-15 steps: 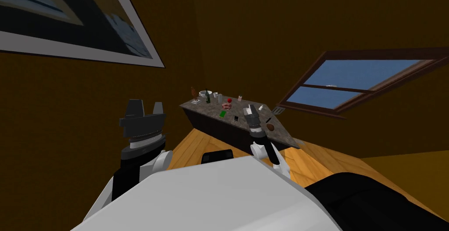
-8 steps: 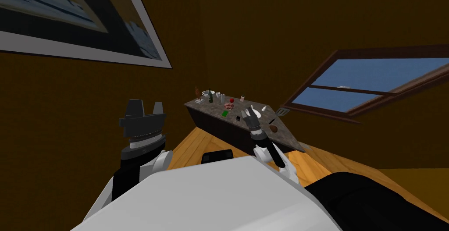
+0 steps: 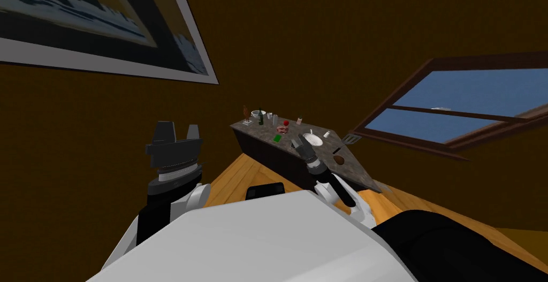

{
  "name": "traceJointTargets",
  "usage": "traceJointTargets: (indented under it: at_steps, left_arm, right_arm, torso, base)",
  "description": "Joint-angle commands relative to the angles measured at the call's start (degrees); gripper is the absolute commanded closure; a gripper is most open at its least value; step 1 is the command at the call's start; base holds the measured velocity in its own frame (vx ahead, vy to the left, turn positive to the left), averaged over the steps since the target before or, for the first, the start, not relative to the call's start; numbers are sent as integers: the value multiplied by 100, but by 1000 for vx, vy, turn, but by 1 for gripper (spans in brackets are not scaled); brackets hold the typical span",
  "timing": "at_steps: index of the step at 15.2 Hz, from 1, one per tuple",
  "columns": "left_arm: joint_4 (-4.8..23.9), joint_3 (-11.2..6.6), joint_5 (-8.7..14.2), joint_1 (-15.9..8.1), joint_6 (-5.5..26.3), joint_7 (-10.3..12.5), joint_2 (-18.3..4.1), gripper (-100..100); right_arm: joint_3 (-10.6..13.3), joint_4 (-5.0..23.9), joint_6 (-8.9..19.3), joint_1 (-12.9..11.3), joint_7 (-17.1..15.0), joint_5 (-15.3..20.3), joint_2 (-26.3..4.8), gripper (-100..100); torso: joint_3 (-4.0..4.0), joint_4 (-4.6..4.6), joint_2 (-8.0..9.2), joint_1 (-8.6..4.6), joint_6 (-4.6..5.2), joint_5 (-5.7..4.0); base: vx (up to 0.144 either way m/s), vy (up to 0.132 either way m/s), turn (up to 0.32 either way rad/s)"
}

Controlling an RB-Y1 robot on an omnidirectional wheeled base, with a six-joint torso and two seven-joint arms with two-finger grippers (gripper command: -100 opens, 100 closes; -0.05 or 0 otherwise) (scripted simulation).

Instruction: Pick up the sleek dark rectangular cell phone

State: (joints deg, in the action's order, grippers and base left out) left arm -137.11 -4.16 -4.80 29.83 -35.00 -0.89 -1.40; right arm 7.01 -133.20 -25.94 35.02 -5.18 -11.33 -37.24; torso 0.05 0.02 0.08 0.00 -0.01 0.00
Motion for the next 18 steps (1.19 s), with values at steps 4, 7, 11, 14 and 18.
traceJointTargets:
  at_steps: [4,7,11,14,18]
  left_arm:
    - [0,0,0,0,0,0,0,0]
    - [0,0,0,0,0,0,0,0]
    - [0,0,0,0,0,0,0,0]
    - [0,0,0,0,0,0,0,0]
    - [0,0,0,0,0,0,0,0]
  right_arm:
    - [102,-35,74,141,-125,-100,-538,-100]
    - [178,-45,142,254,-252,-200,-961,-100]
    - [254,-50,215,369,-384,-302,-1396,-100]
    - [331,-53,291,487,-523,-406,-1839,-100]
    - [406,-54,372,605,-667,-513,-2300,-100]
  torso:
    - [-1,0,-2,-1,0,0]
    - [-2,-1,-4,-1,-2,0]
    - [-2,-1,-3,-3,1,0]
    - [-3,-1,-5,-1,-3,0]
    - [-3,-1,-4,-1,-2,0]
  base:
    - [-13,6,89]
    - [-10,6,121]
    - [-11,5,96]
    - [-10,7,148]
    - [-9,5,98]
